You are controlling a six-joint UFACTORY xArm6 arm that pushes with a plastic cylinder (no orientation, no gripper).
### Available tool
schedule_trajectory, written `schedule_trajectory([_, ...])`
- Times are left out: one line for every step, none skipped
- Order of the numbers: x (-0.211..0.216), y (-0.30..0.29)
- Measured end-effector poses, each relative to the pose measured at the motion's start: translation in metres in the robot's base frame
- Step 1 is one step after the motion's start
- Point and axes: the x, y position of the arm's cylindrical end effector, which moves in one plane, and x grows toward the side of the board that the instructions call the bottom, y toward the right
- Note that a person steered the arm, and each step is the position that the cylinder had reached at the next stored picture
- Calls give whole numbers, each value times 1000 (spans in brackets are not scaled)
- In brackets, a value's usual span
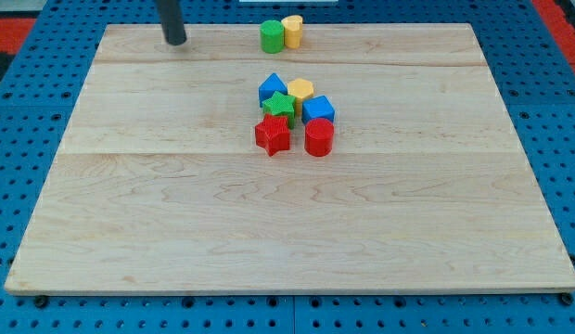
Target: Separate the yellow heart from green circle
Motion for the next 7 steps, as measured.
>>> schedule_trajectory([-11,21])
schedule_trajectory([-11,49])
schedule_trajectory([-11,91])
schedule_trajectory([-10,144])
schedule_trajectory([-10,210])
schedule_trajectory([-11,236])
schedule_trajectory([-10,233])
